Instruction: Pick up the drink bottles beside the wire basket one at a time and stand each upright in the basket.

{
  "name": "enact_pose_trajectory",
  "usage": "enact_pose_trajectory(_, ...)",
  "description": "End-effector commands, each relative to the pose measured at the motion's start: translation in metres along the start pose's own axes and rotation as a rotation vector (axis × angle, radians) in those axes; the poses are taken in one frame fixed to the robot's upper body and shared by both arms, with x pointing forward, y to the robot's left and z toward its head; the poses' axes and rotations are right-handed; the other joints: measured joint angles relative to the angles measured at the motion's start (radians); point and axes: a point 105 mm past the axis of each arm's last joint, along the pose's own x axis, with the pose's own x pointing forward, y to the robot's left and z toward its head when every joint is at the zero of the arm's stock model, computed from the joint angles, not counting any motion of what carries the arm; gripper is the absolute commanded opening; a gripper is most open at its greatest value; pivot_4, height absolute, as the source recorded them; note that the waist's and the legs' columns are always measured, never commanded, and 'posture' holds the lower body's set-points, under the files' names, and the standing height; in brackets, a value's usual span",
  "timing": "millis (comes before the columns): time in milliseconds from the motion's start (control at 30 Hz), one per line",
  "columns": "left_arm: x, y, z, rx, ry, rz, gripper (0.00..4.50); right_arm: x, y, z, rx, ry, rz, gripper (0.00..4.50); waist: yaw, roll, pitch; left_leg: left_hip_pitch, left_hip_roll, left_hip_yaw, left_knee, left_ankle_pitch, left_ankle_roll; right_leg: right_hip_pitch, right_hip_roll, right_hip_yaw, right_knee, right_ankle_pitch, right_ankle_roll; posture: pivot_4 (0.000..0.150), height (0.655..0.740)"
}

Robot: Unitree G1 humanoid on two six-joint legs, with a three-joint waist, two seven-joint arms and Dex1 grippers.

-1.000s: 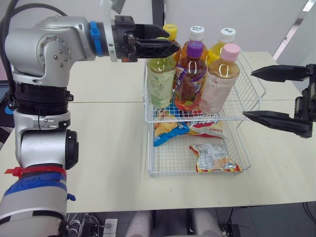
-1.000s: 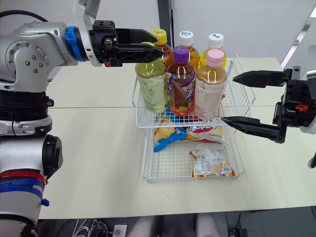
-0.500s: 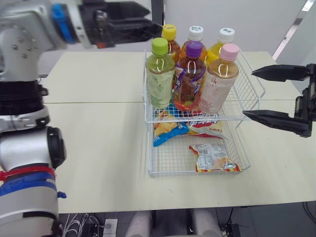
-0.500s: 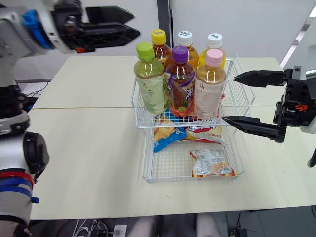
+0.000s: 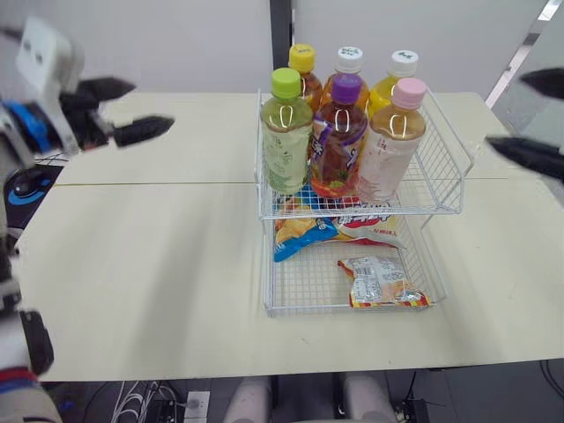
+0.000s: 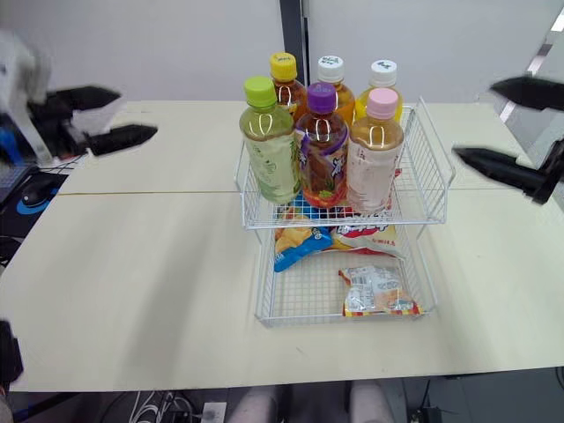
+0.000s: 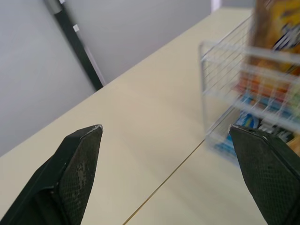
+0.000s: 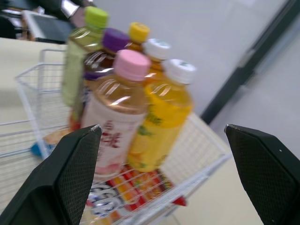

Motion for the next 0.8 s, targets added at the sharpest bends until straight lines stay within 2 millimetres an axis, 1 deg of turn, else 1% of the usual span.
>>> enact_pose_trajectory(33, -0.009, 0.012, 0.003, 0.091, -0.072, 0.183, 4.47, -0.015, -0.019, -0.005, -0.071, 0.014, -0.12, 4.5, 0.008, 0.0, 0.0, 0.0, 0.0, 0.0, 0.0, 0.0, 0.0, 0.0, 0.0, 0.0, 0.0, 0.0, 0.0, 0.15, 0.74)
enact_pose_trajectory(133, -0.01, 0.016, -0.027, 0.071, -0.049, 0.335, 4.47, -0.027, -0.033, -0.032, -0.092, 0.049, -0.23, 4.5, 0.018, -0.002, -0.001, -0.001, 0.0, -0.002, 0.0, 0.0, 0.0, 0.001, 0.0, -0.002, -0.001, 0.0, 0.0, 0.15, 0.74)
enact_pose_trajectory(200, -0.012, 0.018, -0.039, 0.027, -0.054, 0.394, 4.47, -0.032, -0.038, -0.047, -0.098, 0.073, -0.281, 4.5, 0.021, -0.001, -0.001, -0.001, -0.001, -0.001, 0.0, 0.0, 0.0, 0.001, -0.001, -0.001, 0.0, 0.001, 0.001, 0.15, 0.74)
enact_pose_trajectory(267, -0.016, 0.023, -0.05, -0.023, -0.067, 0.468, 4.47, -0.038, -0.041, -0.067, -0.098, 0.111, -0.331, 4.5, 0.023, -0.001, -0.001, 0.0, -0.001, -0.001, 0.0, 0.0, 0.0, 0.0, 0.0, -0.001, 0.0, 0.001, 0.001, 0.15, 0.74)
enact_pose_trajectory(367, -0.018, 0.023, -0.064, -0.028, -0.06, 0.518, 4.47, -0.044, -0.046, -0.097, -0.101, 0.135, -0.434, 4.5, 0.023, -0.002, -0.001, 0.0, 0.0, -0.001, 0.0, 0.0, 0.0, 0.0, 0.0, -0.001, 0.0, 0.001, 0.0, 0.15, 0.74)
enact_pose_trajectory(500, -0.018, 0.021, -0.078, -0.048, -0.052, 0.54, 4.47, -0.057, -0.047, -0.138, -0.084, 0.196, -0.526, 4.5, 0.022, -0.001, -0.001, 0.001, 0.0, 0.0, 0.0, 0.0, 0.0, 0.0, 0.0, 0.0, 0.001, 0.001, 0.0, 0.15, 0.74)
enact_pose_trajectory(600, -0.017, 0.016, -0.091, -0.047, -0.026, 0.529, 4.47, -0.068, -0.043, -0.165, -0.045, 0.243, -0.567, 4.5, 0.021, -0.001, -0.002, 0.001, -0.001, 0.001, 0.0, 0.0, 0.0, 0.0, 0.0, 0.0, 0.001, 0.001, 0.0, 0.15, 0.74)
enact_pose_trajectory(700, -0.017, 0.009, -0.105, -0.079, 0.004, 0.514, 4.47, -0.073, -0.034, -0.187, -0.044, 0.3, -0.565, 4.5, 0.019, 0.0, -0.002, 0.001, 0.0, 0.001, 0.0, 0.0, 0.0, 0.0, 0.0, 0.0, 0.0, 0.001, 0.0, 0.15, 0.74)
enact_pose_trajectory(800, -0.018, -0.001, -0.122, -0.114, 0.047, 0.491, 4.47, -0.074, -0.027, -0.2, -0.032, 0.309, -0.593, 4.5, 0.018, 0.0, -0.002, 0.002, 0.0, 0.001, -0.001, 0.0, 0.0, 0.001, 0.0, 0.0, 0.0, 0.001, 0.0, 0.15, 0.74)
